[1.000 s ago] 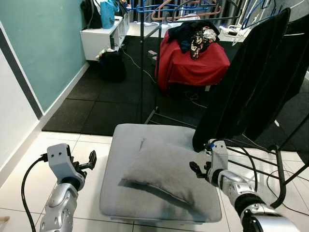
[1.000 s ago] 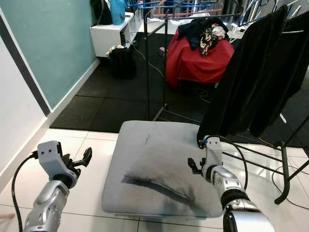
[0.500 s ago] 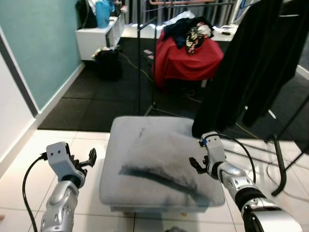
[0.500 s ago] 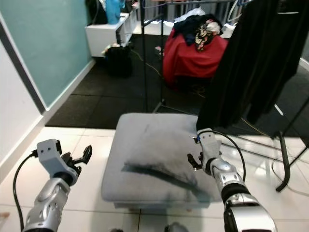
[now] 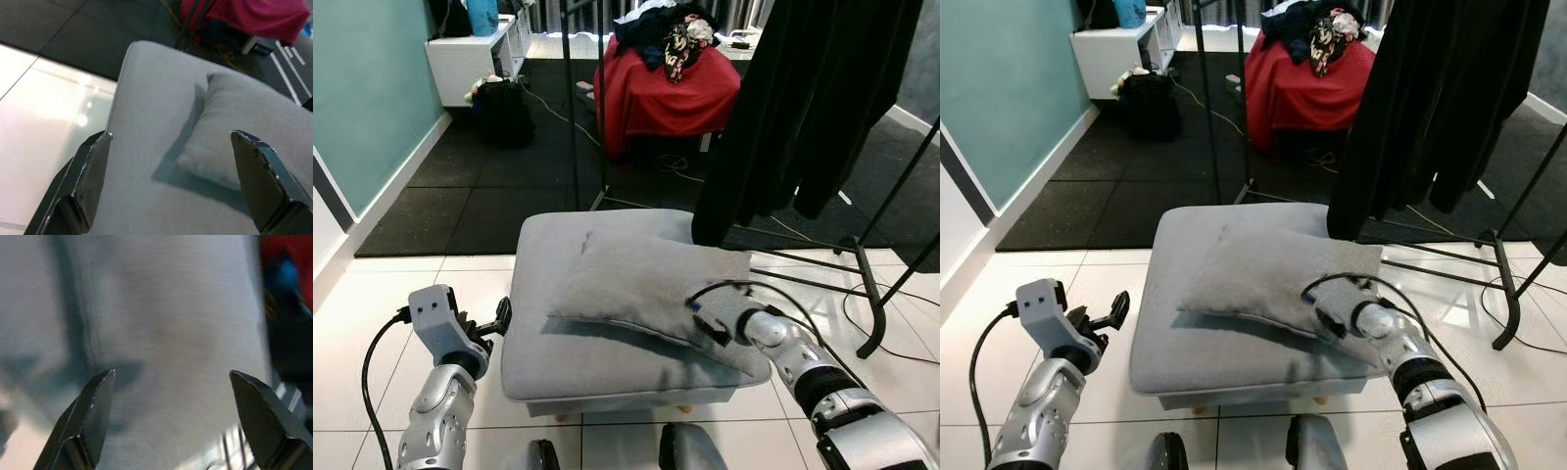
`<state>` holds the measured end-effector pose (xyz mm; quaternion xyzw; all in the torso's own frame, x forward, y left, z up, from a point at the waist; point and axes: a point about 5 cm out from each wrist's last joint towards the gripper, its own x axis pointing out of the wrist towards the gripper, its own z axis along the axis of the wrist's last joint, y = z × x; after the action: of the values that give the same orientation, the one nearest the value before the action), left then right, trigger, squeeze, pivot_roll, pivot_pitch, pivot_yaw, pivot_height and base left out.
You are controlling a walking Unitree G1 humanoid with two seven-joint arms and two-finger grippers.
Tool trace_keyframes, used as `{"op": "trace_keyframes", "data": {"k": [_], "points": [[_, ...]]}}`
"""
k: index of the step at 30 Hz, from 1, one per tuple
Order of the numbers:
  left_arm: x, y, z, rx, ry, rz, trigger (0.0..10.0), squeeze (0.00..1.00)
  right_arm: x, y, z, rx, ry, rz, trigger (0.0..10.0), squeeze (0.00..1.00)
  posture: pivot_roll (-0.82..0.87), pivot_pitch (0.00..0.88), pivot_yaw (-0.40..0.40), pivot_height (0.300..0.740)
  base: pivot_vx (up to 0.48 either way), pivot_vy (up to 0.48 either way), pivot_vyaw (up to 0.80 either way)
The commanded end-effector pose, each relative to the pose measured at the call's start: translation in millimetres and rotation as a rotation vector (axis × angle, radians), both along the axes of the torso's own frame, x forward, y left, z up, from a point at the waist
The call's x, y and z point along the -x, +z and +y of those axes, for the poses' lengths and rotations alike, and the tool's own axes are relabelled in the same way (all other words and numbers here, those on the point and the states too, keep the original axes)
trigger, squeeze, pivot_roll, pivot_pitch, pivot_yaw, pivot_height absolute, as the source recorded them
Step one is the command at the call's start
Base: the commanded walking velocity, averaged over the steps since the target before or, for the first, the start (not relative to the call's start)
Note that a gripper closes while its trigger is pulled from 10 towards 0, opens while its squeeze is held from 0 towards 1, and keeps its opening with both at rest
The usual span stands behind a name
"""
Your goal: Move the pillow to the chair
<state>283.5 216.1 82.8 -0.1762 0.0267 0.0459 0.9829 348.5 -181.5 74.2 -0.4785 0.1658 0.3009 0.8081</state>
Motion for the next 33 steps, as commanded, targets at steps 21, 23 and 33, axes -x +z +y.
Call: {"op": "trace_keyframes", "data": {"k": [21, 23, 33], "points": [[32.0, 36.7, 19.9, -0.062, 0.032, -0.037, 10.0, 0.0, 25.5, -34.4, 6.7, 0.275, 0.278, 0.131, 10.0, 0.0, -0.05, 0.283, -0.034, 0.505, 0.0, 0.0, 0.0], [32.0, 36.7, 19.9, -0.062, 0.032, -0.037, 10.0, 0.0, 25.5, -34.4, 6.7, 0.275, 0.278, 0.131, 10.0, 0.0, -0.05, 0.283, -0.034, 0.505, 0.0, 0.0, 0.0], [44.5, 59.6, 16.5, -0.077, 0.022, -0.067, 10.0, 0.0, -11.5, 21.5, 16.5, 0.301, 0.235, -0.347, 10.0, 0.0, -0.04, 0.344, -0.035, 0.5, 0.0, 0.0, 0.0]]}}
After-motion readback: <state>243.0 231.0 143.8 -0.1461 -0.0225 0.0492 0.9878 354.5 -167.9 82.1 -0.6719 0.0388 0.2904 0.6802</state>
